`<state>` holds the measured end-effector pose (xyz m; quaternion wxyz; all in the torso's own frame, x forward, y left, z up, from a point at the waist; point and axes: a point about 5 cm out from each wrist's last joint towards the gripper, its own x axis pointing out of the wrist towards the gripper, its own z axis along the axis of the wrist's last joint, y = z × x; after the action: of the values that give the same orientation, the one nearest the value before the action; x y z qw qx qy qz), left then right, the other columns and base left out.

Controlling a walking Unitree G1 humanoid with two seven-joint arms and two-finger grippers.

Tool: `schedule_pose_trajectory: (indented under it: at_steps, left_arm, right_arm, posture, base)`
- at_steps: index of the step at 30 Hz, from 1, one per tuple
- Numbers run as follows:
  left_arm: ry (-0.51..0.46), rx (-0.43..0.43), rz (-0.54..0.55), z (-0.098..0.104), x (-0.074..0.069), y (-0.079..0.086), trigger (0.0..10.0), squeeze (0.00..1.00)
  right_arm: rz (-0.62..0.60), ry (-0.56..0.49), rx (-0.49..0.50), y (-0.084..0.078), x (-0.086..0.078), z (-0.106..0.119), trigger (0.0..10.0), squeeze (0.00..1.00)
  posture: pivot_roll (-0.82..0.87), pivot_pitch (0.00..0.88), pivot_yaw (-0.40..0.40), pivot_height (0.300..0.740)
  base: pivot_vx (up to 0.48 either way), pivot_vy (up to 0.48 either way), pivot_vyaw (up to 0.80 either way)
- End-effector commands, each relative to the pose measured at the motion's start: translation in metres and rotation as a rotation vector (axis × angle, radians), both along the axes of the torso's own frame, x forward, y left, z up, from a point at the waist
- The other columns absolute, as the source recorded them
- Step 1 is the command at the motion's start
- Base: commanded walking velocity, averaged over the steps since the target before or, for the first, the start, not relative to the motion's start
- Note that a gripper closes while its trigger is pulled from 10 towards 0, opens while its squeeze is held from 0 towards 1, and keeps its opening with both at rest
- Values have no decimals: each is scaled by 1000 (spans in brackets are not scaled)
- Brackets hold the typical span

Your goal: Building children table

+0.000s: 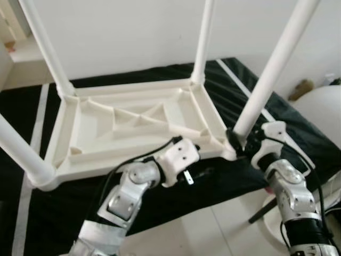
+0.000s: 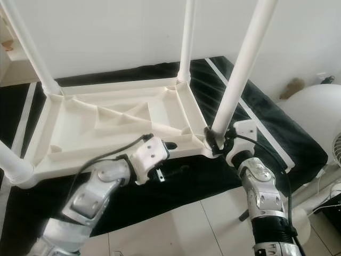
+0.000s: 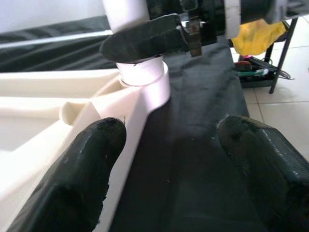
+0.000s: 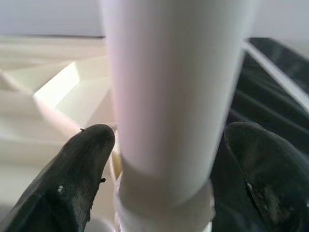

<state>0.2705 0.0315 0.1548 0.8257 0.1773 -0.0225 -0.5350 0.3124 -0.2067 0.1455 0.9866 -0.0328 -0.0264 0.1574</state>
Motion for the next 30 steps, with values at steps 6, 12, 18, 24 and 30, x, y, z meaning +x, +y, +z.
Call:
schedule_pose_trajectory:
  at_steps: [6, 12, 18, 24, 30]
  left_arm:
    - [-17, 42, 128, -13, 9, 1, 10000, 0]
    - [-18, 37, 125, -11, 11, 1, 10000, 0]
    - [-24, 32, 133, -8, 12, 4, 10000, 0]
    - [-30, 31, 135, -8, 12, 4, 10000, 0]
    - [-35, 30, 132, -7, 12, 4, 10000, 0]
  right_arm:
    - [110, -56, -62, 3, 14, 11, 10000, 0]
    - [161, -37, -108, 2, 20, 8, 10000, 0]
    - [189, 13, -137, -2, 21, -4, 10000, 0]
    - [198, 25, -147, -5, 24, -10, 0, 0]
    - [197, 38, -151, -8, 23, -15, 0, 0]
  posture:
    - [-67, 44, 21, 740]
    - [-67, 47, 21, 740]
    - [-56, 49, 17, 740]
    - [-54, 48, 18, 740]
    - [-58, 50, 20, 740]
  base:
    - [0, 0, 0]
    - [0, 0, 0]
    - [0, 0, 0]
    - [0, 0, 0]
    - [0, 0, 0]
